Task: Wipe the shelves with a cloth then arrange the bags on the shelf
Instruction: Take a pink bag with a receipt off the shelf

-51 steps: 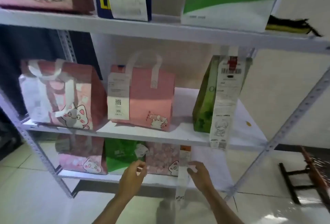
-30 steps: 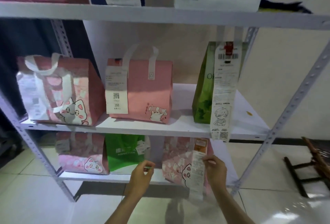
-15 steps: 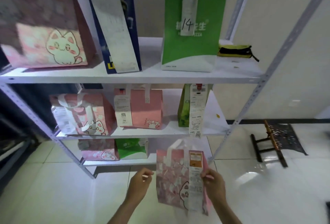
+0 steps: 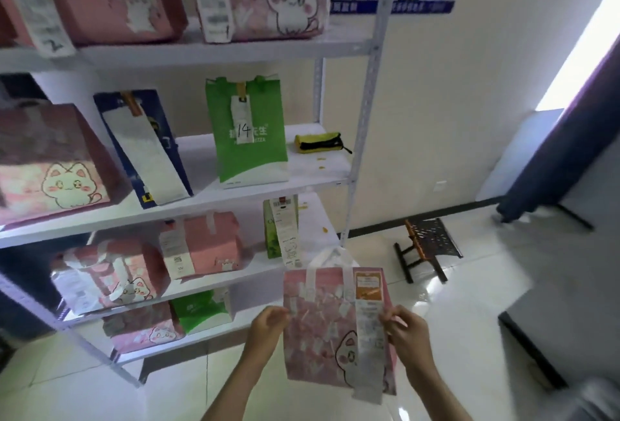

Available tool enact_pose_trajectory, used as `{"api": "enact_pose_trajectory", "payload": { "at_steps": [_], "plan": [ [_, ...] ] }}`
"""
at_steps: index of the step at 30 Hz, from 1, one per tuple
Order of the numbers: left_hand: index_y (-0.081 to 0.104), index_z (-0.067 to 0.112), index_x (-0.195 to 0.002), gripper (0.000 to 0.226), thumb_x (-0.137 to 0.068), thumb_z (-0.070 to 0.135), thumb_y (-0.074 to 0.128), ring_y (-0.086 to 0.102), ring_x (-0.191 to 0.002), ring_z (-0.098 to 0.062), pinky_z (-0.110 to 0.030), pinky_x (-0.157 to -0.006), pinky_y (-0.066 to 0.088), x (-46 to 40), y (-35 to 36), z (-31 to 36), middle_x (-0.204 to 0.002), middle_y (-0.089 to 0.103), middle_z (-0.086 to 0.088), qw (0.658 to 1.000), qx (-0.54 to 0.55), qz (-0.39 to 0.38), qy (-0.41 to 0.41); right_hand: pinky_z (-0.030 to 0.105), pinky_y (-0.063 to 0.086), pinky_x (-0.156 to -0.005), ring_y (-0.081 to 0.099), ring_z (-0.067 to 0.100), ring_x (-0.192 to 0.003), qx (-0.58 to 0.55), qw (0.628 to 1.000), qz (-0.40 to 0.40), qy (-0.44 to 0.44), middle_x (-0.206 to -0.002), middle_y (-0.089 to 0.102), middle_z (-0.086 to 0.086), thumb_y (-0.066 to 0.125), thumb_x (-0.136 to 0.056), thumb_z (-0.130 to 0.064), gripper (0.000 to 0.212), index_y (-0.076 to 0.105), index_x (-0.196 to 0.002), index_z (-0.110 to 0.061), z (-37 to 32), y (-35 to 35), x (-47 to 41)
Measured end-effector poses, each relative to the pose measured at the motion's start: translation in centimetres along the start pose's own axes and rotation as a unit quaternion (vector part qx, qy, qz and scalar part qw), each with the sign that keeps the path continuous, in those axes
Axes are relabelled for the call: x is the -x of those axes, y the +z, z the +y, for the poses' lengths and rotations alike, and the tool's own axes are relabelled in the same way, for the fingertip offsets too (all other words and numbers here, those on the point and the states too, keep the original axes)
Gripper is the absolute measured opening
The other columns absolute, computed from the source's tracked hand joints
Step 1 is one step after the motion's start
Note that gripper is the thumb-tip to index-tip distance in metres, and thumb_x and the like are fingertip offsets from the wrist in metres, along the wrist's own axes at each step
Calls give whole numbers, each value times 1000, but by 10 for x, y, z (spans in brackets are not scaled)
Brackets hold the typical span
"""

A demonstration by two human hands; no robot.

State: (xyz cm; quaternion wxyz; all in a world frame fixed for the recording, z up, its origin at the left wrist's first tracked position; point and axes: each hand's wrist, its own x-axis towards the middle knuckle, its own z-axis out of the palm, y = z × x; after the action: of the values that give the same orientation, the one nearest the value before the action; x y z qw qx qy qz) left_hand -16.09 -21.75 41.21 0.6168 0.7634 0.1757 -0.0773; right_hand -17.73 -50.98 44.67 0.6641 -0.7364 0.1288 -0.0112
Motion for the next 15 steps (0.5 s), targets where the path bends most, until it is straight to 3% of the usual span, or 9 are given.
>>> {"api": "enact_pose_trajectory", "payload": {
  "at_steps": [6,9,13,15],
  "plan": [
    [73,16,-94,7,-88,13,76,71,-93,-24,-37,-77,59,44,109,68,-98,76,-4,996,79,18,43,34,63,-64,75,27,-87,-46,996,68,-32,-93,75,12,74,-90,-9,11,64,-92,-4,-31,-128,16],
    [73,15,-90,9,-86,9,78,71,-94,-26,-41,-85,59,67,179,110,-96,76,-7,991,103,9,82,37,65,-70,77,20,-90,-63,992,96,-43,-97,79,4,79,-87,-17,24,71,-109,-15,-45,-202,21],
    [73,14,-90,10,-86,7,77,71,-95,-28,-42,-85,58,86,268,166,-95,76,-7,984,131,-24,121,39,64,-68,77,25,-87,-61,987,129,-74,-94,80,3,76,-89,-21,16,77,-104,-16,-65,-291,22],
    [73,17,-90,12,-86,6,78,70,-95,-29,-46,-88,58,88,309,194,-95,76,-8,980,134,-42,141,30,61,-62,77,28,-84,-52,982,161,-85,-90,80,2,75,-90,-23,13,79,-99,-15,-74,-332,15]
  ]
}}
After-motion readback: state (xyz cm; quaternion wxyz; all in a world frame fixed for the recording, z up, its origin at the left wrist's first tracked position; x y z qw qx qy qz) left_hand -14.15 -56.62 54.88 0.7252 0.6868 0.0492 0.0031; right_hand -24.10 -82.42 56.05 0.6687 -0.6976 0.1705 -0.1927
